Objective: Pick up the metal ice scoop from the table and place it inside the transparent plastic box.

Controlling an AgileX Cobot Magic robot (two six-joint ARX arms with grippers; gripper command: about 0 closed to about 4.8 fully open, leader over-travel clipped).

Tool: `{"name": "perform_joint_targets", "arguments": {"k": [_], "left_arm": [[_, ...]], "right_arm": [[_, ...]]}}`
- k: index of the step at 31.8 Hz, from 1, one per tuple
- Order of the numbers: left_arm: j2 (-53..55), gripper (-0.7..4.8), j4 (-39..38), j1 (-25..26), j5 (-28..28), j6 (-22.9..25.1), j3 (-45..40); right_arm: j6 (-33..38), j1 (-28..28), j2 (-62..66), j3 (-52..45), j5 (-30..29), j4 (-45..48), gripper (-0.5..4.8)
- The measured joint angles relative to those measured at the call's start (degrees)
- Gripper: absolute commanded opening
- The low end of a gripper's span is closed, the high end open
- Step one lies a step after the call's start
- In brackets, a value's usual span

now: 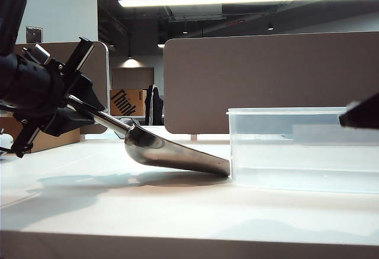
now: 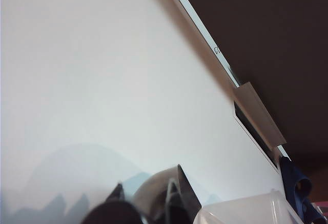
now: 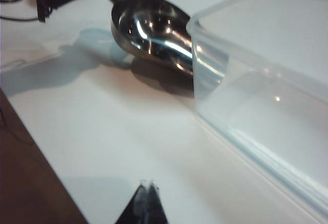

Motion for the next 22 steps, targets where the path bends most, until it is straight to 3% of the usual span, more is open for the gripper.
{"name": "perform_joint_targets", "arguments": {"k": [22], "left_arm": [[0.02, -0.06, 3.15, 0.04, -2.75, 1.66, -0.24]], "right_arm": [[0.0, 0.0, -5.18, 0.0, 0.0, 0.0, -0.01]]}}
